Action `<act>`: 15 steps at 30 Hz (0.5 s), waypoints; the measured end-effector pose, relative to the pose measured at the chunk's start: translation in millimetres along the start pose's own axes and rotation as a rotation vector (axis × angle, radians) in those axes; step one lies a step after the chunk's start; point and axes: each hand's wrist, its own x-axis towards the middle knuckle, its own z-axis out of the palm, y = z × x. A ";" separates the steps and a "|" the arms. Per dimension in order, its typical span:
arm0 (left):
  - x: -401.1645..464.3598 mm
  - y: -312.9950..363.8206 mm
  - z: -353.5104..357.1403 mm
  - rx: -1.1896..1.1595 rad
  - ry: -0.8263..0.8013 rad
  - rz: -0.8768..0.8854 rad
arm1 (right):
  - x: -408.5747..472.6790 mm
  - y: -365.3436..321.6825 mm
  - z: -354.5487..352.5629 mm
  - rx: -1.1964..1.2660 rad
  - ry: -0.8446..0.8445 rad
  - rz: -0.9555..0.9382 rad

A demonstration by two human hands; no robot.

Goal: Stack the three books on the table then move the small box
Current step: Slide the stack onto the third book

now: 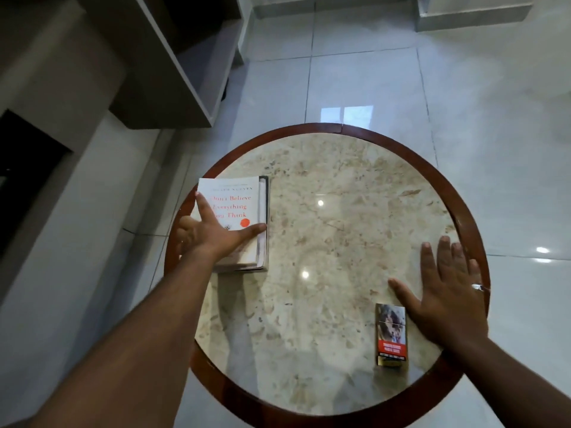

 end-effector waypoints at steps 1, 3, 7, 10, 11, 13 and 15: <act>-0.8 -1.6 4.3 0.025 -0.002 -0.005 | -0.1 0.4 0.2 -0.002 0.000 -0.001; -2.1 -2.8 11.2 0.035 0.002 -0.009 | -0.1 0.6 -0.1 -0.004 -0.002 -0.001; -3.4 0.1 17.3 -0.017 0.032 -0.022 | -1.1 -3.2 -4.4 0.007 -0.008 0.006; -4.3 6.4 20.7 -0.012 0.049 -0.016 | -2.1 -5.9 -9.3 0.018 -0.018 0.008; -4.3 7.8 21.9 -0.002 0.049 -0.011 | -2.2 -6.7 -10.8 0.020 -0.020 0.010; -3.9 8.3 23.5 0.009 0.047 -0.008 | -2.2 -8.4 -13.3 0.021 -0.024 0.014; -3.9 6.8 24.8 0.008 0.053 -0.009 | -2.3 -9.6 -15.2 0.018 -0.036 0.015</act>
